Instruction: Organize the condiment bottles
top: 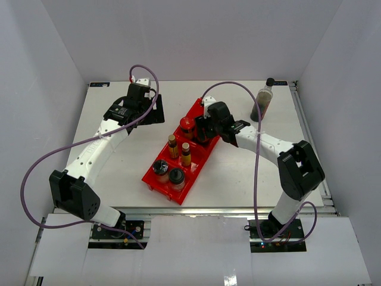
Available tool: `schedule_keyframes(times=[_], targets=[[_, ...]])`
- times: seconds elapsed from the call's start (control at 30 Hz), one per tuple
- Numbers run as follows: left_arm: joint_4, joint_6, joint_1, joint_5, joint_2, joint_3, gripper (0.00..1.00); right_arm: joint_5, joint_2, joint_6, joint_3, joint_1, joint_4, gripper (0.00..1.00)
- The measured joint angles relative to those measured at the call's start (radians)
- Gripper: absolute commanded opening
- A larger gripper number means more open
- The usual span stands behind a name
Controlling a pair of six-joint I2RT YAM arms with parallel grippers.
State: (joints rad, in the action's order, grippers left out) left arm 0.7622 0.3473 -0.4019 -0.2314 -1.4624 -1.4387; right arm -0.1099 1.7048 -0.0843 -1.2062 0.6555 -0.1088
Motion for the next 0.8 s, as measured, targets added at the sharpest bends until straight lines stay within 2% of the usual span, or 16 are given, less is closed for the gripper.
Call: schedule_keyframes(times=[0.23, 0.47, 0.8], targets=[[0.0, -0.005, 0.001, 0.003, 0.0, -0.001, 0.98, -0.02, 0.002, 0.007, -0.002, 0.015, -0.003, 0.82], [0.005, -0.006, 0.001, 0.007, 0.0, -0.027, 0.98, -0.057, -0.038, 0.013, -0.022, 0.025, -0.007, 0.9], [0.019, -0.006, 0.001, 0.028, 0.006, -0.043, 0.98, -0.174, -0.155, 0.036, -0.165, 0.018, -0.138, 0.93]])
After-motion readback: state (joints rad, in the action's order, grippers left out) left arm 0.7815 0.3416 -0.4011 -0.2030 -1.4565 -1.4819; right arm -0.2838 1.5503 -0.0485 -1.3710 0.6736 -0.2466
